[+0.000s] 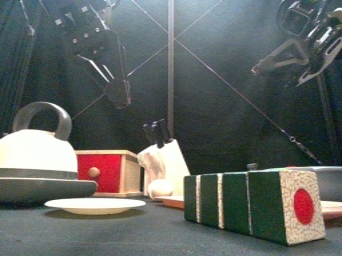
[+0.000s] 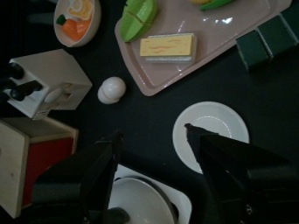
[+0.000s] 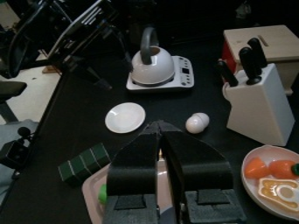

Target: Grab egg

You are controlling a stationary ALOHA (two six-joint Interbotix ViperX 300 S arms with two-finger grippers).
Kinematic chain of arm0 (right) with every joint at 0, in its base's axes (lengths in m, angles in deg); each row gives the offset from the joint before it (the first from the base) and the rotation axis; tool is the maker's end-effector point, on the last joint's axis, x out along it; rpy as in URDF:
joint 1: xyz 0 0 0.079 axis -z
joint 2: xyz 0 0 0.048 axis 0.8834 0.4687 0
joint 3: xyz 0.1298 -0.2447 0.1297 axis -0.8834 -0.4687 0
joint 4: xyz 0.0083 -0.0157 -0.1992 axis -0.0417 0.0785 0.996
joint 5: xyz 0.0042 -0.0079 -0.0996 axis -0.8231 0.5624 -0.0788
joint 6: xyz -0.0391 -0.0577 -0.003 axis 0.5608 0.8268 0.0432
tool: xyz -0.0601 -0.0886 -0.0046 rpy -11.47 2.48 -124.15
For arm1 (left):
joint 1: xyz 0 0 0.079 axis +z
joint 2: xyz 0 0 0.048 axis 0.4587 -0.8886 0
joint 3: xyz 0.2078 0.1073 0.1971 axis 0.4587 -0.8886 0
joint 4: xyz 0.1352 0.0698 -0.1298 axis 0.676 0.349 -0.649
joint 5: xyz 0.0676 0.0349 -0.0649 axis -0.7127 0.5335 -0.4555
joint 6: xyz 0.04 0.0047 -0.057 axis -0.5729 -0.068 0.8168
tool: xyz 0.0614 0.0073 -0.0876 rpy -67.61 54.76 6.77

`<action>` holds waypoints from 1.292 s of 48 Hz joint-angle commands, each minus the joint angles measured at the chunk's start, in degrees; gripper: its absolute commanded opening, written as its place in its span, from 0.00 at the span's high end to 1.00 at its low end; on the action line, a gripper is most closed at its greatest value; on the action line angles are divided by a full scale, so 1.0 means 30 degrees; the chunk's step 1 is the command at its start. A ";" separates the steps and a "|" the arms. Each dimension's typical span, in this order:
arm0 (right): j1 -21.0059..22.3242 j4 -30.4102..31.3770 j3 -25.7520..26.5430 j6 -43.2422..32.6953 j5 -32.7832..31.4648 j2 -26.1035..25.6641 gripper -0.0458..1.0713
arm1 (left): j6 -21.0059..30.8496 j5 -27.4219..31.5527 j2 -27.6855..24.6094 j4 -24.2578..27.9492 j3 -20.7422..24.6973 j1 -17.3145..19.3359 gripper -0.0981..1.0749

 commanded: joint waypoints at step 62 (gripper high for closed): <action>0.0264 -0.9463 0.5684 0.0000 0.1055 0.9404 0.94 | 0.1523 -1.5176 1.6934 0.3516 -1.2686 0.8936 0.13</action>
